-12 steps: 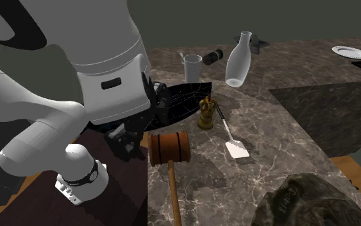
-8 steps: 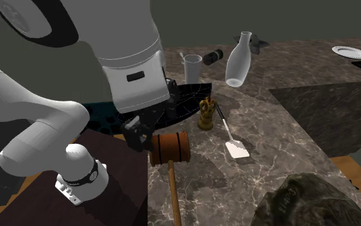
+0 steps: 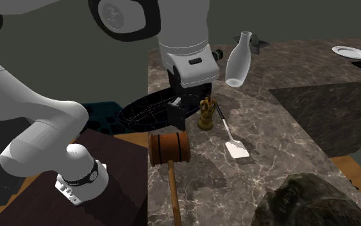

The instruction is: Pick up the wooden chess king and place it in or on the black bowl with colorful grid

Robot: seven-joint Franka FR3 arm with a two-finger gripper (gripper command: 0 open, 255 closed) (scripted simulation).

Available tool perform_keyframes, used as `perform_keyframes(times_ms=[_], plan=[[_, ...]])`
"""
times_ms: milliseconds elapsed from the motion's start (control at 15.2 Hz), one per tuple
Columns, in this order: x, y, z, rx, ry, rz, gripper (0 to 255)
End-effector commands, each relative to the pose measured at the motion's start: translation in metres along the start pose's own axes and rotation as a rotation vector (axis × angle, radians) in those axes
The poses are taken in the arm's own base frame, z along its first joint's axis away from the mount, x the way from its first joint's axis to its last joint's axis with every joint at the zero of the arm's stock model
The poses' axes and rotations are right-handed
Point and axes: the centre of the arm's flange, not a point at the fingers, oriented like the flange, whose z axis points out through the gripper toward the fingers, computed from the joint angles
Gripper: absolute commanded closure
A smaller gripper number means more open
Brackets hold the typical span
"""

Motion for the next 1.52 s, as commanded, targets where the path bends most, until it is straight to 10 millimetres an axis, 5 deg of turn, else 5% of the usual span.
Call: perform_keyframes(times_ms=[0,660,1122,1452], plan=[[0.005,-0.027,0.01,-0.009,-0.011,-0.007,0],[0.028,-0.155,0.062,-0.06,-0.067,-0.045,0],[0.026,-0.153,0.099,-0.06,-0.067,-0.045,0],[0.026,-0.153,0.102,-0.06,-0.067,-0.045,0]])
